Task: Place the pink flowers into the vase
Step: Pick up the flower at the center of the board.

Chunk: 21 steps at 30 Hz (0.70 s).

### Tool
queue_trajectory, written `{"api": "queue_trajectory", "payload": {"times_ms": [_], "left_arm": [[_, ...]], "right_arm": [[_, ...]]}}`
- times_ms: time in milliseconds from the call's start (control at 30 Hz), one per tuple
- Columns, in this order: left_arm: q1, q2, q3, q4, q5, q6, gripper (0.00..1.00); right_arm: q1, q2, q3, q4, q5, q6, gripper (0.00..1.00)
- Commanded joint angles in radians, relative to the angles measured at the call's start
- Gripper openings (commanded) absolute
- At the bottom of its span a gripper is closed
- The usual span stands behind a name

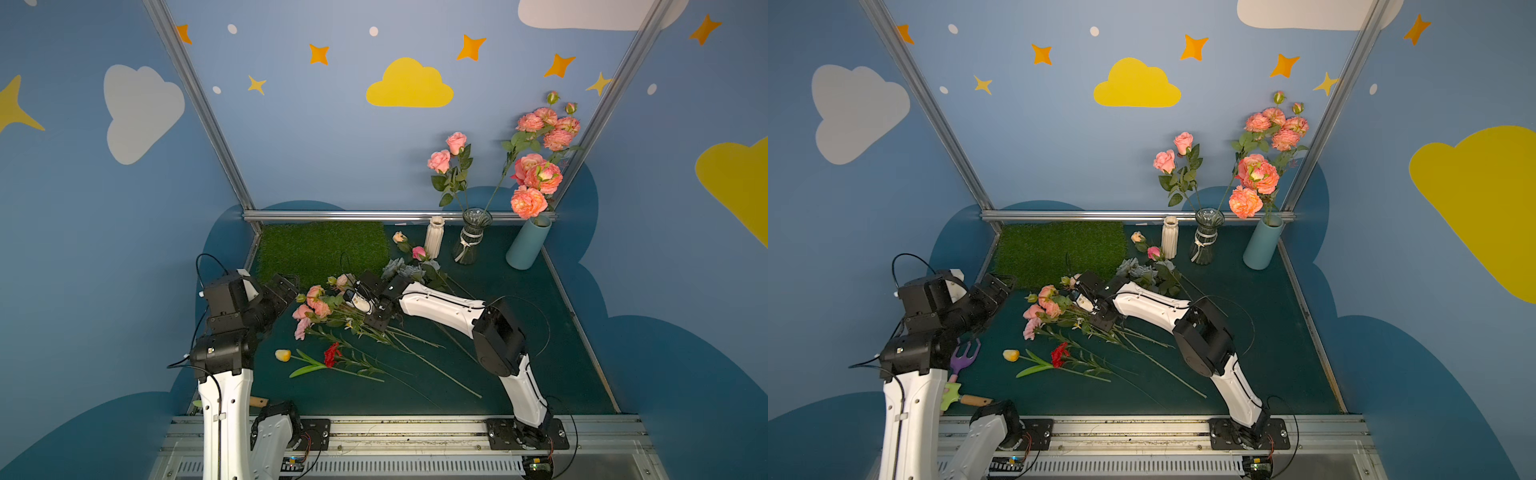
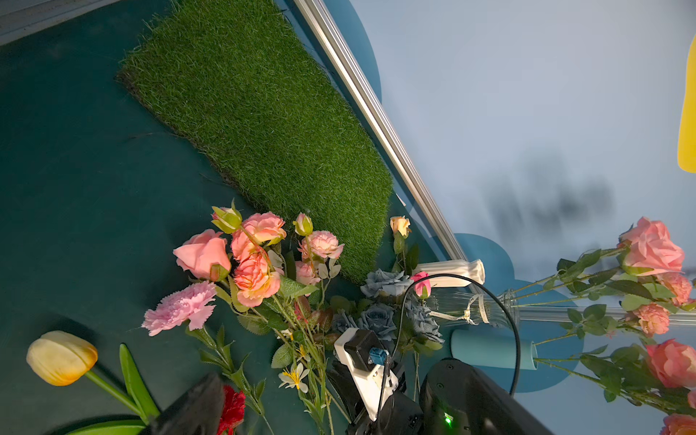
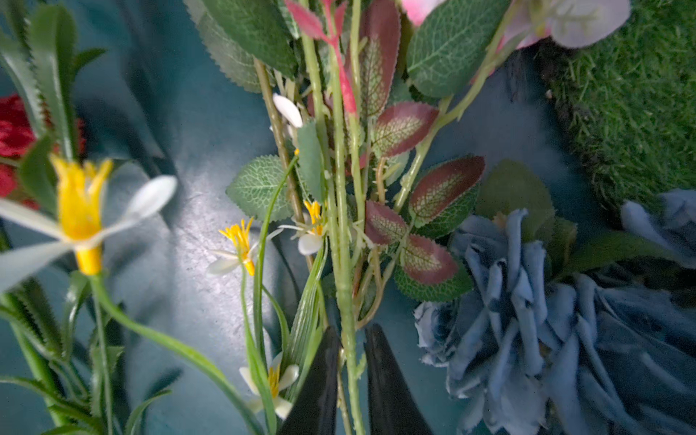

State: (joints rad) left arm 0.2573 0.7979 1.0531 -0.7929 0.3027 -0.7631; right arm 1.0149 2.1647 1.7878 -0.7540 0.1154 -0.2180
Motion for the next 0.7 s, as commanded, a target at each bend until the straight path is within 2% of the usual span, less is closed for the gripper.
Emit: {"api": "queue_trajectory", "payload": {"times_ms": [0, 400, 667], "left_arm": [[0.003, -0.001, 0.024, 0.004, 0.004, 0.014, 1.0], [0.004, 0.003, 0.018, 0.007, 0.001, 0.015, 1.0], [0.003, 0.004, 0.005, 0.017, 0.006, 0.01, 1.0]], "right_arm": [[-0.01, 0.027, 0.007, -0.018, 0.007, -0.003, 0.18], [-0.016, 0.065, 0.004, -0.008, -0.018, 0.003, 0.18], [-0.016, 0.02, -0.031, 0.005, -0.076, 0.017, 0.18]]}}
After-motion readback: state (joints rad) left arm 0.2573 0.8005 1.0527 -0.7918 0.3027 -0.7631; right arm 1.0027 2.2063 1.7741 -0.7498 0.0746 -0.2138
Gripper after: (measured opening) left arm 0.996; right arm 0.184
